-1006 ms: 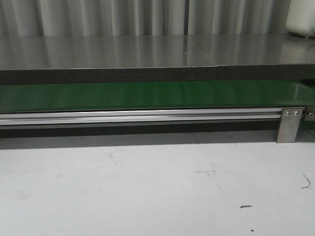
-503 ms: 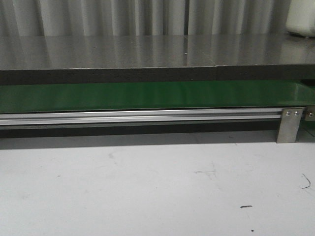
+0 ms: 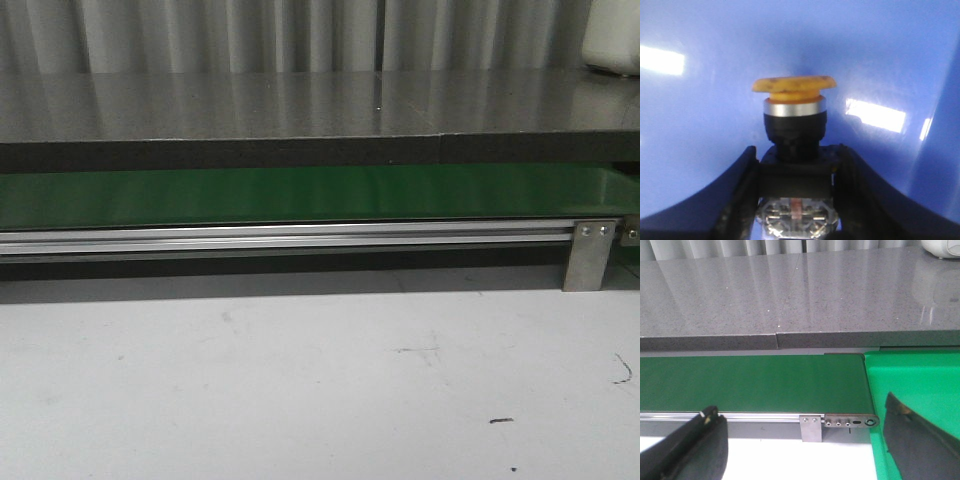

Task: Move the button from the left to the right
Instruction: 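Lift the button switch with the left gripper over the conveyor belt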

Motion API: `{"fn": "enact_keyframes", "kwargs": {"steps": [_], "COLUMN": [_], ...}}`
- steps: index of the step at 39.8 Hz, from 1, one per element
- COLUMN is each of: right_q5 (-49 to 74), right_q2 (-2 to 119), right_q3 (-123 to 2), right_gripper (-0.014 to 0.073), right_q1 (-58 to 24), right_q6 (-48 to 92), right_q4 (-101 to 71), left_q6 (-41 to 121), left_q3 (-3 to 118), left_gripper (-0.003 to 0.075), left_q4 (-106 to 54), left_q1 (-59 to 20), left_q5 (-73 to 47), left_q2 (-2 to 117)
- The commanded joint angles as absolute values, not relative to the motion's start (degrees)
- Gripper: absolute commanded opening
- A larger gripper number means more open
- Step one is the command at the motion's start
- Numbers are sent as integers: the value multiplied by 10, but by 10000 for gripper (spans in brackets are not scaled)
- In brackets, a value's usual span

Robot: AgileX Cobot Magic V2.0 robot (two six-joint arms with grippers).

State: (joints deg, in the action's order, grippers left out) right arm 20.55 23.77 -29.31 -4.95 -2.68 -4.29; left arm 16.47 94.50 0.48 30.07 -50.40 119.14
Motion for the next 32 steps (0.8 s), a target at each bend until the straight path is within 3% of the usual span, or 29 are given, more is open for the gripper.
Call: {"fn": "enact_keyframes", "kwargs": {"steps": [1, 10, 32], "right_q5": [156, 156, 156], "right_q2": [245, 245, 245], "right_q3": [-315, -315, -315], "right_gripper": [646, 646, 646], "right_q1": [-49, -49, -49], "right_q6": [-24, -24, -24], "right_q4": [-38, -38, -38], "left_q6": [159, 159, 107], "left_q3": [1011, 1095, 1098], "left_gripper": [80, 80, 81], "left_q4": [-22, -48, -30], "left_q1": [289, 246, 70], "left_q5": [-531, -615, -685], "left_q2": [1139, 1114, 1109]}}
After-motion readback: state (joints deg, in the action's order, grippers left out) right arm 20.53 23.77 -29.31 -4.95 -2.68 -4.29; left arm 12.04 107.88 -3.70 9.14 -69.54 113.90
